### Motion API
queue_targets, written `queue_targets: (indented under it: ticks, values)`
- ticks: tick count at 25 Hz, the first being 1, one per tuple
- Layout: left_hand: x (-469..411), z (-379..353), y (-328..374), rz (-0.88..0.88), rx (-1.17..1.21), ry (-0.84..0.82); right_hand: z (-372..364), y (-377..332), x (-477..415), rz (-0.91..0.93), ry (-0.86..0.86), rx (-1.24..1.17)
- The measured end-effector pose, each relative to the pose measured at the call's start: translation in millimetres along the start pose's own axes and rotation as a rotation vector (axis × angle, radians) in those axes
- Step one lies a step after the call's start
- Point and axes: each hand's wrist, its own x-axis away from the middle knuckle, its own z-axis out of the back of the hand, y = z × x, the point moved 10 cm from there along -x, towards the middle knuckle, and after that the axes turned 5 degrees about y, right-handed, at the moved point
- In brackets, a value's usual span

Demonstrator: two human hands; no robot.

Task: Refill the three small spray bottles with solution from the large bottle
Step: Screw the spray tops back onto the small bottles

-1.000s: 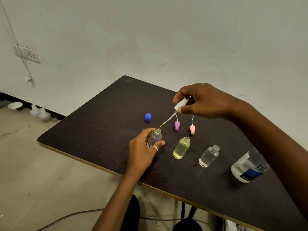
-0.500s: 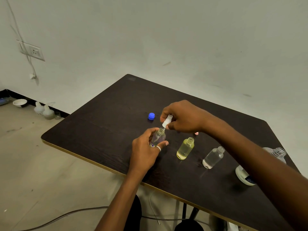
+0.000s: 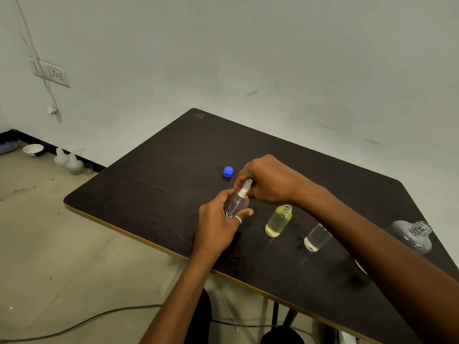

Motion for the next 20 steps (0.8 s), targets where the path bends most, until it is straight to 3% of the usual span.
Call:
queue_targets:
  ticks: [6,14,20]
  values:
    - [1,0,2,-0.008,0.009,-0.001,-4,0,-4,-0.020,-0.004,0.059]
    - [0,1,5,-0.034,-0.006,0.013,-5,16,1,-0.210,0.078,0.233]
    - [0,2,1,-0.024,0.002,0.019,5,-4,-1,0.080,-0.053,0.053]
